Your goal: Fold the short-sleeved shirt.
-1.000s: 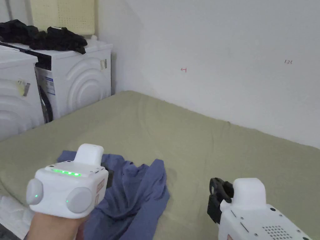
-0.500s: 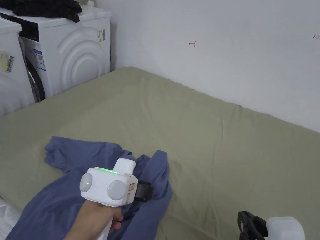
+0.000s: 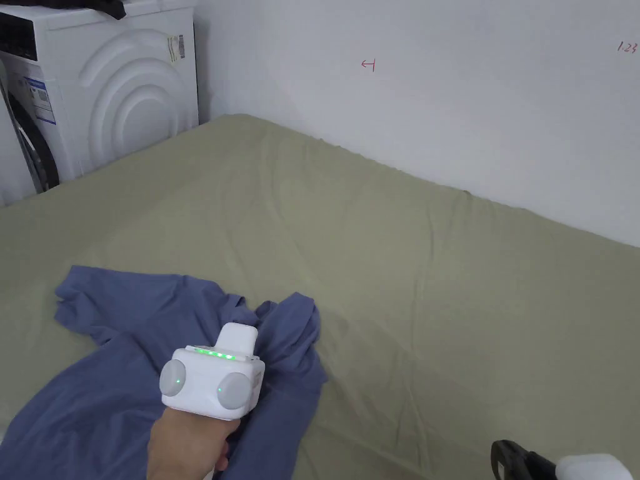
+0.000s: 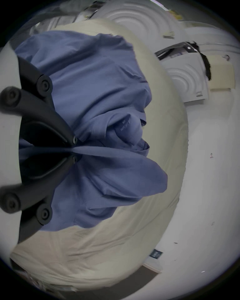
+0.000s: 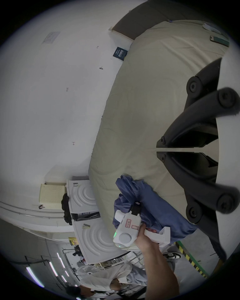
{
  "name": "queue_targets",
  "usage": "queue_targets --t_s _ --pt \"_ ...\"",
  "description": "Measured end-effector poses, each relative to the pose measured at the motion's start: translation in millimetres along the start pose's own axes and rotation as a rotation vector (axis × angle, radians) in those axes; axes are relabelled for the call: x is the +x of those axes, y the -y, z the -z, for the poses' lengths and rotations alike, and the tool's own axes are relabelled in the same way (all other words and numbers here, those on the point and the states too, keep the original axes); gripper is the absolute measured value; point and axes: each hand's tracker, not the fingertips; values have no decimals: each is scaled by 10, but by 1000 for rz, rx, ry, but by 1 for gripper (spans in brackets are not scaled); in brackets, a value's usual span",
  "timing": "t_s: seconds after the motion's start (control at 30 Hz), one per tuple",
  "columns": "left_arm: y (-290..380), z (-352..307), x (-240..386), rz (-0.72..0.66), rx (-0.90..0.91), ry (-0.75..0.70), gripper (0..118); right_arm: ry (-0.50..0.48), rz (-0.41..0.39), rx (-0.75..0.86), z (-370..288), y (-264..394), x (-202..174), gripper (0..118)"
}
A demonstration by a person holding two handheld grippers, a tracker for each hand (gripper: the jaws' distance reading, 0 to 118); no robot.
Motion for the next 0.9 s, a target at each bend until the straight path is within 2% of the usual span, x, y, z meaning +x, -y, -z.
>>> queue_targets --t_s 0.1,0.13,0.2,0.33,0.5,0.63,0.67,0.9 --pt "-23 -94 -131 -78 55 93 2 3 7 8 -94 15 59 5" --pt "-48 -160 -130 -70 79 177 1 7 9 14 -134 21 87 5" --pt "-142 -265 -49 -55 77 206 1 22 25 27 -235 46 189 5" --pt "-421 -487 367 -23 142 341 0 67 134 68 -488 93 513 5" --pt "-534 -866 1384 134 203 425 0 149 179 113 -915 216 954 5" --pt "-519 -1142 2203 175 262 524 0 210 221 134 -1255 370 1322 5" --pt "-507 -1214 2420 179 239 595 0 226 230 137 -1337 411 1407 5" --pt "-406 -1789 3908 309 307 855 0 332 282 143 -1809 705 1971 5"
